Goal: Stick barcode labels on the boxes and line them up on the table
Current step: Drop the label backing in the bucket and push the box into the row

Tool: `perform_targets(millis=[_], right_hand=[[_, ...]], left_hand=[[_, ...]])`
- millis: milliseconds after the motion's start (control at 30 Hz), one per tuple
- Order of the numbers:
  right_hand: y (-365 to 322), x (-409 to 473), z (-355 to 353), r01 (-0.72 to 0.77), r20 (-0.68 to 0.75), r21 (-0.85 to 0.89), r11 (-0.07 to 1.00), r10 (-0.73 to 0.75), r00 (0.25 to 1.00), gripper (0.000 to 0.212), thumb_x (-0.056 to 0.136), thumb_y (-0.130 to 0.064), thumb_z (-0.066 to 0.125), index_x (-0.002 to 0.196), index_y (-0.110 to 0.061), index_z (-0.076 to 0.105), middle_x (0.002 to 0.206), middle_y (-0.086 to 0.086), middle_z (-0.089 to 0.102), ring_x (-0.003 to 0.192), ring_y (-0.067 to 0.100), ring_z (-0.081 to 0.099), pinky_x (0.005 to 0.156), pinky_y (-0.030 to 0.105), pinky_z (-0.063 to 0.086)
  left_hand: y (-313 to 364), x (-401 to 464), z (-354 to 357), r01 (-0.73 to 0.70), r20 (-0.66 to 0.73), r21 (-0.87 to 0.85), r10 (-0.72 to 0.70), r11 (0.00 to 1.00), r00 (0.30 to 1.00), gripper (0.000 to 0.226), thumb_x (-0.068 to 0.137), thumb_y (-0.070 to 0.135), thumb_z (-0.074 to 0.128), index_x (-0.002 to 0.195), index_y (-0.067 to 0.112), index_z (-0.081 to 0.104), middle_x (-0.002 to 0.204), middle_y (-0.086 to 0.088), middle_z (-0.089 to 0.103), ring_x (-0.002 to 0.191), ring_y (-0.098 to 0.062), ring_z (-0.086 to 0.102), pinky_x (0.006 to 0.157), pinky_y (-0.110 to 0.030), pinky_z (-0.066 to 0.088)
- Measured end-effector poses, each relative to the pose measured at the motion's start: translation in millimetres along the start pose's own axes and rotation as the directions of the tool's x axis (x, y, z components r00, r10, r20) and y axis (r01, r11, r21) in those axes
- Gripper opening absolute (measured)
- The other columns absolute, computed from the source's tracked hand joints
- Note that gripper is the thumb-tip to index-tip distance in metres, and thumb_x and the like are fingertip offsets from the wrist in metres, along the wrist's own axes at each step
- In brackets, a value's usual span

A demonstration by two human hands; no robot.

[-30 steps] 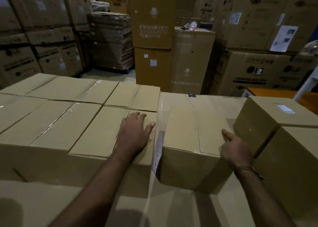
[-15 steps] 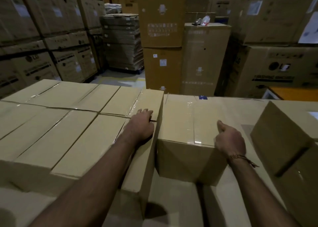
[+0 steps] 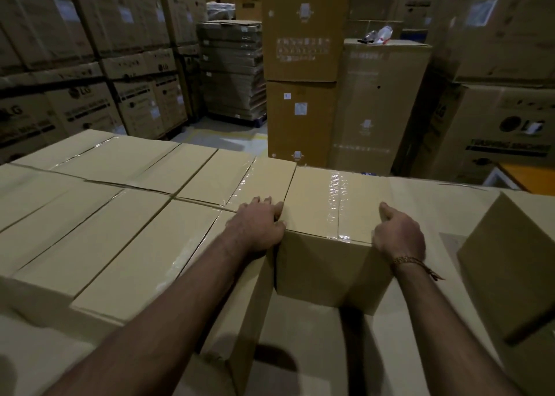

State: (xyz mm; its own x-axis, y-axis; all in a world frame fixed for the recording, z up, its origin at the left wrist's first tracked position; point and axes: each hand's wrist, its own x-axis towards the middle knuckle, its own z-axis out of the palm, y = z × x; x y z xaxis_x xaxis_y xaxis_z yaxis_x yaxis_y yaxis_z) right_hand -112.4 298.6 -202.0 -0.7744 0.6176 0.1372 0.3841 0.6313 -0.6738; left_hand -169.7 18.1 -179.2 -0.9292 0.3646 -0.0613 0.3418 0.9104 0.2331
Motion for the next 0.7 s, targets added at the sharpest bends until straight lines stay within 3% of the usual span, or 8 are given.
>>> perform_targets(millis=[133, 367, 467, 567, 700], right_hand=[[-1.7, 2.7, 1.4, 0.007, -0.005, 0.005, 1.000, -0.007, 1.000, 0.065, 0.098, 0.001, 0.054, 0.156, -0.028, 0.052, 0.154, 0.003, 0.058, 0.130, 0.036, 0.060, 0.097, 0.045, 0.056], [-5.9, 7.7, 5.3, -0.012, -0.027, 0.026, 1.000, 0.012, 1.000, 0.066, 0.097, 0.002, 0.053, 0.155, -0.029, 0.053, 0.154, 0.003, 0.059, 0.131, 0.036, 0.059, 0.097, 0.043, 0.055], [-7.4, 9.7, 5.5, -0.012, -0.031, 0.025, 1.000, 0.013, 0.999, 0.067, 0.096, 0.003, 0.053, 0.156, -0.029, 0.053, 0.155, 0.001, 0.058, 0.133, 0.035, 0.059, 0.098, 0.042, 0.054], [-9.4, 10.4, 5.2, -0.025, -0.035, 0.039, 0.999, 0.026, 0.999, 0.066, 0.098, 0.004, 0.053, 0.156, -0.027, 0.053, 0.156, -0.001, 0.057, 0.135, 0.034, 0.058, 0.094, 0.038, 0.052], [-11.6, 10.5, 3.8, -0.040, -0.024, 0.022, 0.999, 0.040, 0.999, 0.066, 0.097, 0.003, 0.054, 0.155, -0.029, 0.054, 0.156, 0.001, 0.057, 0.134, 0.034, 0.058, 0.097, 0.039, 0.052]], left_hand=[[-0.4, -2.0, -10.5, -0.042, 0.019, 0.065, 0.041, 0.997, 0.999, 0.066, 0.103, 0.055, 0.050, 0.163, 0.031, 0.035, 0.171, -0.007, 0.030, 0.157, -0.034, 0.026, 0.124, -0.054, 0.033], [-3.8, 1.9, -2.7, -0.017, -0.020, 0.098, 0.019, 0.995, 1.000, 0.065, 0.099, 0.063, 0.056, 0.156, 0.033, 0.046, 0.166, -0.006, 0.038, 0.150, -0.033, 0.038, 0.116, -0.056, 0.043], [-1.8, 5.2, -4.0, -0.027, -0.043, 0.141, 0.033, 0.990, 0.999, 0.050, 0.100, 0.060, 0.057, 0.138, 0.028, 0.062, 0.139, -0.008, 0.060, 0.125, -0.028, 0.057, 0.099, -0.048, 0.054], [2.4, 7.2, -8.2, -0.055, -0.079, 0.217, 0.074, 0.975, 0.994, 0.038, 0.101, 0.056, 0.059, 0.115, 0.022, 0.069, 0.103, -0.003, 0.064, 0.094, -0.021, 0.060, 0.082, -0.040, 0.058], [2.3, 7.6, -9.8, -0.044, -0.106, 0.219, 0.069, 0.975, 0.992, 0.036, 0.100, 0.056, 0.060, 0.109, 0.023, 0.070, 0.095, 0.000, 0.065, 0.086, -0.019, 0.062, 0.075, -0.037, 0.057]])
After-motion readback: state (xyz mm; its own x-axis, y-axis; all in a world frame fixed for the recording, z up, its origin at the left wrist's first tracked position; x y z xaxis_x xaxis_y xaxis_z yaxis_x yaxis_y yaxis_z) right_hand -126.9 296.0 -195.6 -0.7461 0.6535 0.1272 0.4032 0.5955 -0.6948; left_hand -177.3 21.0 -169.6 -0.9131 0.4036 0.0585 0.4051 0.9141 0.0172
